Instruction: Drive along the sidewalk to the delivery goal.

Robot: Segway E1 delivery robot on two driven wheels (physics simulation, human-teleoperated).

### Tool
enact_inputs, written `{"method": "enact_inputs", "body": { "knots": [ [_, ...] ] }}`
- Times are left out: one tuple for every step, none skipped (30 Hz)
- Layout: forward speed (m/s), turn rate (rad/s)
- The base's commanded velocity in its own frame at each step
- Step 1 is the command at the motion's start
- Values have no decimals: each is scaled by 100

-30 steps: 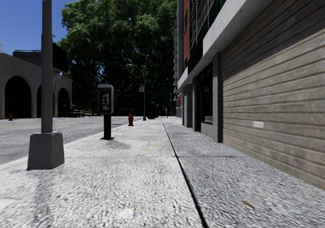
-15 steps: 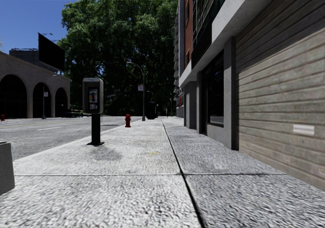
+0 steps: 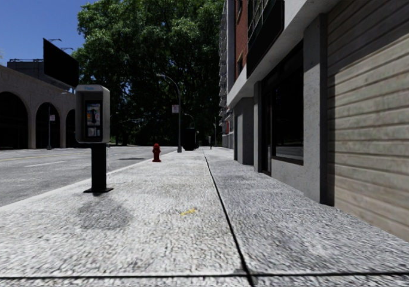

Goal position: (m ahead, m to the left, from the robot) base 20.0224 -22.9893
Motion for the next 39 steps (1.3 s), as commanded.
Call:
{"method": "enact_inputs", "body": {
  "knots": [
    [200, 0],
    [200, 0],
    [200, 0],
    [200, 0],
    [200, 0],
    [200, 0],
    [200, 0],
    [200, 0],
    [200, 0],
    [200, 0],
    [200, 0],
    [200, 0],
    [200, 0],
    [200, 0],
    [200, 0],
    [200, 0],
    [200, 0],
    [200, 0],
    [200, 0],
    [200, 0],
    [200, 0],
    [200, 0],
    [200, 0],
    [200, 0],
    [200, 0],
    [200, 0],
    [200, 0],
    [200, 0],
    [200, 0],
    [200, 0],
    [200, 0],
    [200, 0],
    [200, 0],
    [200, 0],
    [200, 0],
    [200, 0],
    [200, 0],
    [200, 0],
    [200, 0]
  ]
}}
